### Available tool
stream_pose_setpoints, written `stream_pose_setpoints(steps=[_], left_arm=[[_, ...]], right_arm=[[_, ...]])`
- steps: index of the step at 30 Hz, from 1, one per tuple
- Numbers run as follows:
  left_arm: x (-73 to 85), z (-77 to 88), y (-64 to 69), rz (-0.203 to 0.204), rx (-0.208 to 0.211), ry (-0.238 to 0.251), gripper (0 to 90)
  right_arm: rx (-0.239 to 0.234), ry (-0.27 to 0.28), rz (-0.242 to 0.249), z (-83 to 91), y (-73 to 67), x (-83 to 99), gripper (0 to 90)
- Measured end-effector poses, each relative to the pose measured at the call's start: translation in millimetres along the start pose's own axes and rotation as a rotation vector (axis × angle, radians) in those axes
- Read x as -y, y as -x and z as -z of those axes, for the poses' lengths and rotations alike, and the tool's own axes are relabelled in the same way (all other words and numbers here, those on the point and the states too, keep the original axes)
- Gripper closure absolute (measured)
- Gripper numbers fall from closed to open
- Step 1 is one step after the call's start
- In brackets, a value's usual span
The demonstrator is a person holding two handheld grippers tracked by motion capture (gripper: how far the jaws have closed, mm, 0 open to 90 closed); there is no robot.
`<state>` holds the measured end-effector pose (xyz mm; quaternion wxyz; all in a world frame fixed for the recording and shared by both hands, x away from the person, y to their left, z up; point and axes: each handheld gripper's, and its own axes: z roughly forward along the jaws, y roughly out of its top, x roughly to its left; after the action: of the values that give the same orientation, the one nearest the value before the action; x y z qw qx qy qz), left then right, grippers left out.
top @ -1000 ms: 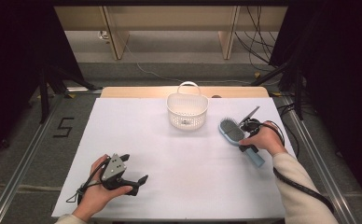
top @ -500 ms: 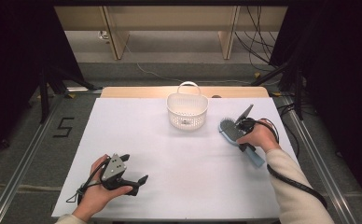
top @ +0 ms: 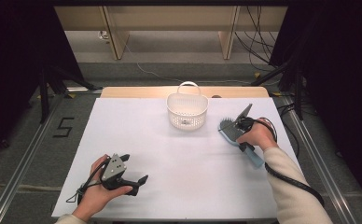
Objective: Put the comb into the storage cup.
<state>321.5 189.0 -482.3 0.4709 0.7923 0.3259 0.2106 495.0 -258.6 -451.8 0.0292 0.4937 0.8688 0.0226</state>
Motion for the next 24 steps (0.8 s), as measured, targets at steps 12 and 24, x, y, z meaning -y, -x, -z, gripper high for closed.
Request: stream_pose_setpoints(steps=[12,24], left_arm=[[-0.1,0.1,0.0,-0.001,0.000,0.000,0.5],[0.0,0.1,-0.2,0.001,-0.001,0.000,0.5]], right_arm=[[-0.009,0.021,-0.018,0.5,1.4,2.6,70.7],[-0.021,0.058,-0.036,1.1,2.5,7.5,70.8]])
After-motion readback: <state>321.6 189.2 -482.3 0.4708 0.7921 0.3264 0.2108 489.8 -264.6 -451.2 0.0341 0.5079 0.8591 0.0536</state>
